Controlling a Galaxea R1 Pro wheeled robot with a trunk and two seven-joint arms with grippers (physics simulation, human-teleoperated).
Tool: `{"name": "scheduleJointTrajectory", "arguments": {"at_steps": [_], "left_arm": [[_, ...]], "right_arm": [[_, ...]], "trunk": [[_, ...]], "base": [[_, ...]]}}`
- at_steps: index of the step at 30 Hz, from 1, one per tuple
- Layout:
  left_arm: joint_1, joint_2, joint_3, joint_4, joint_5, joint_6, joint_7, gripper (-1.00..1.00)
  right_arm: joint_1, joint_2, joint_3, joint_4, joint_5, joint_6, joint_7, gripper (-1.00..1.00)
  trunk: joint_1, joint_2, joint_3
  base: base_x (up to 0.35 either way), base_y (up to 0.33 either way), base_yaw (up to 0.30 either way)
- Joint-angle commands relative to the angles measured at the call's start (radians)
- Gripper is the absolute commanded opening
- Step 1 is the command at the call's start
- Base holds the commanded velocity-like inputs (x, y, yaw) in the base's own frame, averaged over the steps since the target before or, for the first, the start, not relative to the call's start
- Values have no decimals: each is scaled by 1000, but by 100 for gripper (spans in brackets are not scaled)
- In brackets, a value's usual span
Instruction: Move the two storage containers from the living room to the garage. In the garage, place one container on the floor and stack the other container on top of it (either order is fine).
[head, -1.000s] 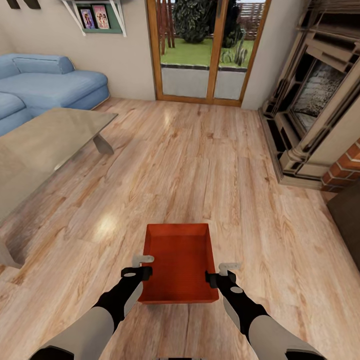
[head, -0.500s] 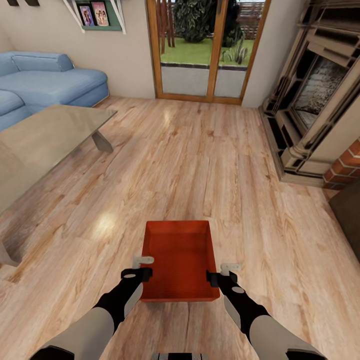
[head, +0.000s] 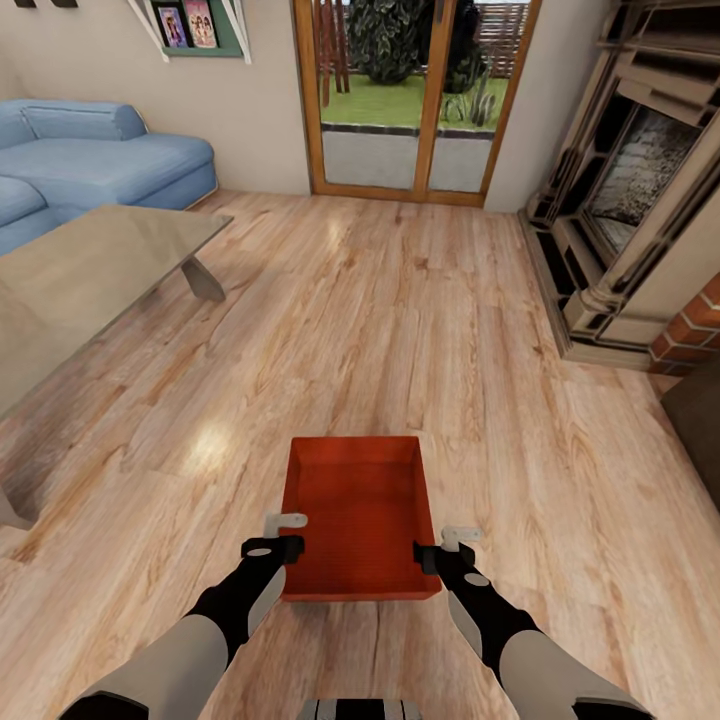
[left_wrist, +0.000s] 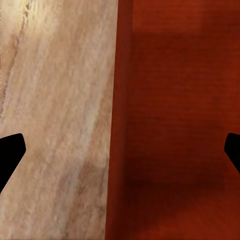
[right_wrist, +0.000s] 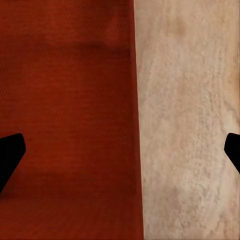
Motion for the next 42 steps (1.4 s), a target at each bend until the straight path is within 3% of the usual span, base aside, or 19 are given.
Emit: {"name": "scheduleJointTrajectory", "arguments": {"at_steps": [1, 23, 27, 34, 42], "left_arm": [[0, 1, -8, -2, 10, 5, 8, 100], [0, 12, -8, -4, 10, 6, 5, 100], [0, 12, -8, -4, 10, 6, 5, 100], [0, 12, -8, -4, 10, 12, 5, 100], [0, 12, -7, -4, 10, 12, 5, 100]], "right_arm": [[-1, 1, -8, 1, 11, -3, -1, 100], [0, -2, -3, 1, 14, -5, 0, 100], [0, -2, -2, 1, 14, -5, 1, 100], [0, -4, -1, 1, 16, -6, 1, 100], [0, -5, -1, 1, 18, -6, 1, 100]], "trunk": [[4, -7, -4], [88, -161, -73], [88, -161, -73], [115, -210, -95], [115, -210, -95]], "base": [[0, 0, 0], [0, 0, 0], [0, 0, 0], [0, 0, 0], [0, 0, 0]]}}
